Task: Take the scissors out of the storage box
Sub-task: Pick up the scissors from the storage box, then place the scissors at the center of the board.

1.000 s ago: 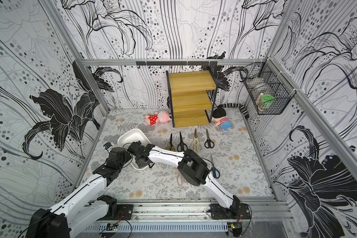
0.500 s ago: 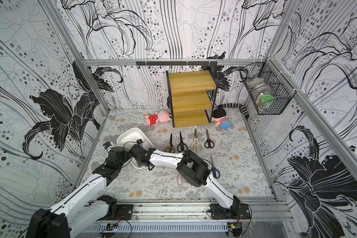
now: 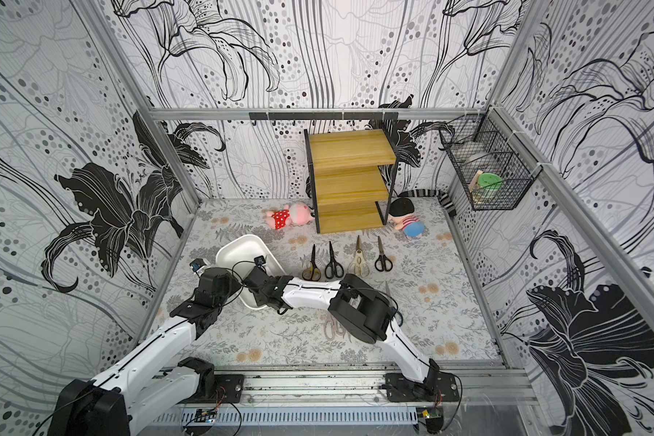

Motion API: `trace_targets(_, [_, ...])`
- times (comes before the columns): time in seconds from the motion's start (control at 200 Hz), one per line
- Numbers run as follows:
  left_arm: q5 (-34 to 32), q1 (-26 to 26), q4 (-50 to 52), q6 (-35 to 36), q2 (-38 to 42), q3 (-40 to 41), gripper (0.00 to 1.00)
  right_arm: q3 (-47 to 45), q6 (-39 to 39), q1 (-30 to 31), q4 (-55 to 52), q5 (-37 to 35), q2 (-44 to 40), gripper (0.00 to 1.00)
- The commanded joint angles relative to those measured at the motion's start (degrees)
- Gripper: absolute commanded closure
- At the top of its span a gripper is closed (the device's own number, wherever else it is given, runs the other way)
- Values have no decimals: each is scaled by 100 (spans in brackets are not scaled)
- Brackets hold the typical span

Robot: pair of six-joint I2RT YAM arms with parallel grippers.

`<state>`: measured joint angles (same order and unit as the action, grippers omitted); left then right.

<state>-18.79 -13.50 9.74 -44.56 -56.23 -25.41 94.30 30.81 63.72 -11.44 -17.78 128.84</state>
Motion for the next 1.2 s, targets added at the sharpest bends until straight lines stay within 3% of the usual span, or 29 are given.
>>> trace_targets(0.0, [-178, 208, 104, 103, -115, -166, 100, -455, -179, -110, -343, 130, -207, 100])
trace_targets(0.385, [-235, 358, 142, 254, -103, -319, 100, -1089, -321, -124, 22, 480, -1019, 100])
trace_targets(1.196, [-63, 548, 177, 342, -368, -499, 100, -1156, -571, -125, 405, 1101, -1941, 100])
